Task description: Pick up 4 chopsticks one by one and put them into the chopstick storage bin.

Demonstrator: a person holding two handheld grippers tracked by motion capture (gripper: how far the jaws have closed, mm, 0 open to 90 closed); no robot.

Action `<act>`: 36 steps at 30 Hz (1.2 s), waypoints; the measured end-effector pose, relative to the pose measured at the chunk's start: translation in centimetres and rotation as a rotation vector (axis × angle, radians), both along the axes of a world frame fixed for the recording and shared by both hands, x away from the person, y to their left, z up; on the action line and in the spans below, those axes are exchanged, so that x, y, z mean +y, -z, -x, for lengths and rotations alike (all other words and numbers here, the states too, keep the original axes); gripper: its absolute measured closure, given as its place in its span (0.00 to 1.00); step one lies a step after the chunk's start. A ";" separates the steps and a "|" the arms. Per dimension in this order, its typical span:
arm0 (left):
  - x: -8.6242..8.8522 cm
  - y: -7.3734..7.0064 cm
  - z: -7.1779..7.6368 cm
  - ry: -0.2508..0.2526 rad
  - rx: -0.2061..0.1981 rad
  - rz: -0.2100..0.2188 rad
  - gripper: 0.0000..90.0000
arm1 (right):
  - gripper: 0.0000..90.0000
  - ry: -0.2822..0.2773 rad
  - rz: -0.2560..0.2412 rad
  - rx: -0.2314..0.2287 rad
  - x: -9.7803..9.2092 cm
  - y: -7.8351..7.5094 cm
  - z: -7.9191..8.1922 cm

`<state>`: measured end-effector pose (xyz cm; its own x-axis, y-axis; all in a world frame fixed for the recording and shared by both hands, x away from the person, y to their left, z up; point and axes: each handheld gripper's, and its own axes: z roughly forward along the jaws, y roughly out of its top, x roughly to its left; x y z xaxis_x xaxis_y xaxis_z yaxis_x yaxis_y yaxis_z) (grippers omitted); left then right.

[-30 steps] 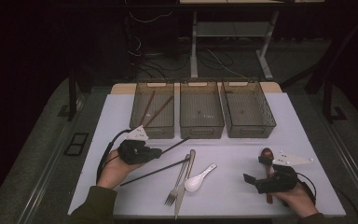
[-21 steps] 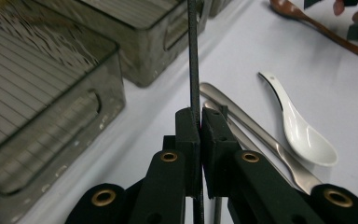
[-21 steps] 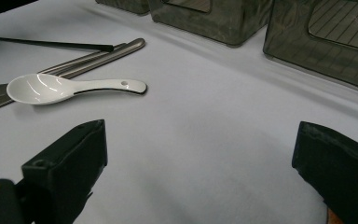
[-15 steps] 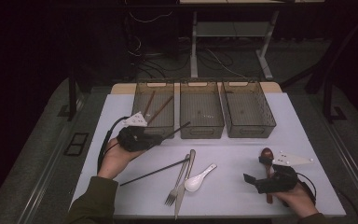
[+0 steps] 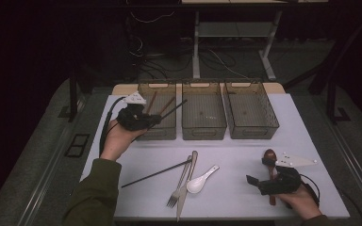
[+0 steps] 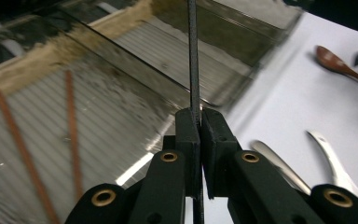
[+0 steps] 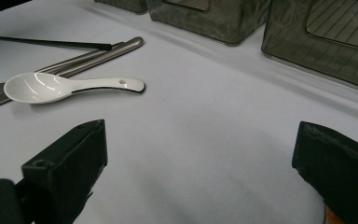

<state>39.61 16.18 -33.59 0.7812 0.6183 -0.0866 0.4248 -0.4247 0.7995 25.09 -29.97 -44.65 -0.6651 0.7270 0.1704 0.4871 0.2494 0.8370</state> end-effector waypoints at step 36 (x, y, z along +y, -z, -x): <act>-0.1 3.8 -9.3 -0.294 0.059 -0.033 0.92 | 0.03 0.004 -0.003 -0.001 -0.4 0.0 0.1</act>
